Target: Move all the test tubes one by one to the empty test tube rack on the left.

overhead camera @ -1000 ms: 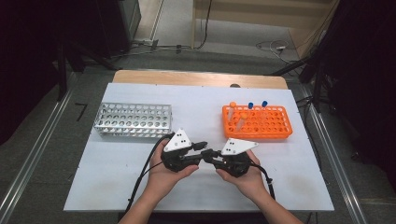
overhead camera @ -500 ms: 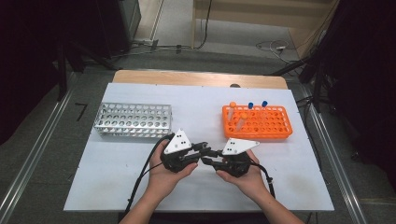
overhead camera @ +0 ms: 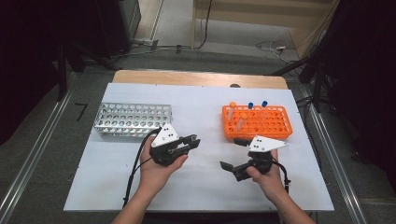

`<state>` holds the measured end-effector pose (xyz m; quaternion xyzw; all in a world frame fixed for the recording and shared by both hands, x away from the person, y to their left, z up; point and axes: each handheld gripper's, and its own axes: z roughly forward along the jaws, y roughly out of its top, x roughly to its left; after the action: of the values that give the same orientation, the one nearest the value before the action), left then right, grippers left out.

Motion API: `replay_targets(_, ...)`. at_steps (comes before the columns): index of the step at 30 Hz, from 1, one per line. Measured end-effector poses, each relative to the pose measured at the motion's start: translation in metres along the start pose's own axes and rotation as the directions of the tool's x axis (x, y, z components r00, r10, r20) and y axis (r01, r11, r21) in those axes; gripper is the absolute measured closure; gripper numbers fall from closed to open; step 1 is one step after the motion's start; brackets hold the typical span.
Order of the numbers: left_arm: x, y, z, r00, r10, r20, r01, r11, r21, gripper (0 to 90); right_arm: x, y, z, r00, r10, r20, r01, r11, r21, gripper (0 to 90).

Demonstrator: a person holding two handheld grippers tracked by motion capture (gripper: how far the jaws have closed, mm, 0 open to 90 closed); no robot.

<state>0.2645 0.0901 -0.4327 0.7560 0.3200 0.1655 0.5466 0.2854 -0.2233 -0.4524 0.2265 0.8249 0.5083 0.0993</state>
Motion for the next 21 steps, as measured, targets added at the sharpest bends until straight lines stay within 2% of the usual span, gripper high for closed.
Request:
replay_targets(2,0.005,0.001,-0.003,0.9999,-0.001,-0.014,0.001,1.0,-0.002,76.0,-0.011,-0.007,-0.013,0.9991,0.035,0.024,-0.034,0.9994,-0.006,0.0)
replay_targets(4,0.01,0.002,-0.007,0.9994,-0.001,-0.033,0.001,1.0,-0.003,76.0,-0.014,-0.01,-0.018,0.9985,0.04,0.036,-0.04,0.9992,-0.006,0.0)
replay_targets(5,0.013,0.003,-0.009,0.9993,-0.001,-0.038,0.001,1.0,-0.002,76.0,-0.018,-0.016,-0.028,0.9968,0.055,0.058,-0.055,0.9985,-0.008,0.0)
replay_targets(10,0.025,0.008,-0.017,0.997,0.004,-0.078,-0.004,1.0,-0.008,76.0,-0.024,-0.028,-0.045,0.9931,0.076,0.089,-0.075,0.9971,-0.009,0.0)
replay_targets(12,0.031,0.01,-0.02,0.9958,0.002,-0.092,-0.003,0.9999,-0.012,75.9,-0.029,-0.037,-0.055,0.9892,0.103,0.104,-0.102,0.9946,-0.016,0.0)
replay_targets(16,0.042,0.015,-0.024,0.9934,-0.003,-0.115,0.001,0.9999,-0.017,76.0,-0.033,-0.045,-0.064,0.9858,0.114,0.123,-0.113,0.9935,-0.015,0.0)
replay_targets(19,0.049,0.018,-0.026,0.9913,-0.001,-0.132,-0.001,0.9999,-0.014,76.0,-0.037,-0.05,-0.072,0.9839,0.13,0.123,-0.128,0.9915,-0.023,0.0)
replay_targets(21,0.054,0.02,-0.026,0.9902,0.002,-0.14,-0.004,0.9998,-0.018,76.0,-0.041,-0.052,-0.075,0.9838,0.154,0.092,-0.15,0.9877,-0.044,0.0)
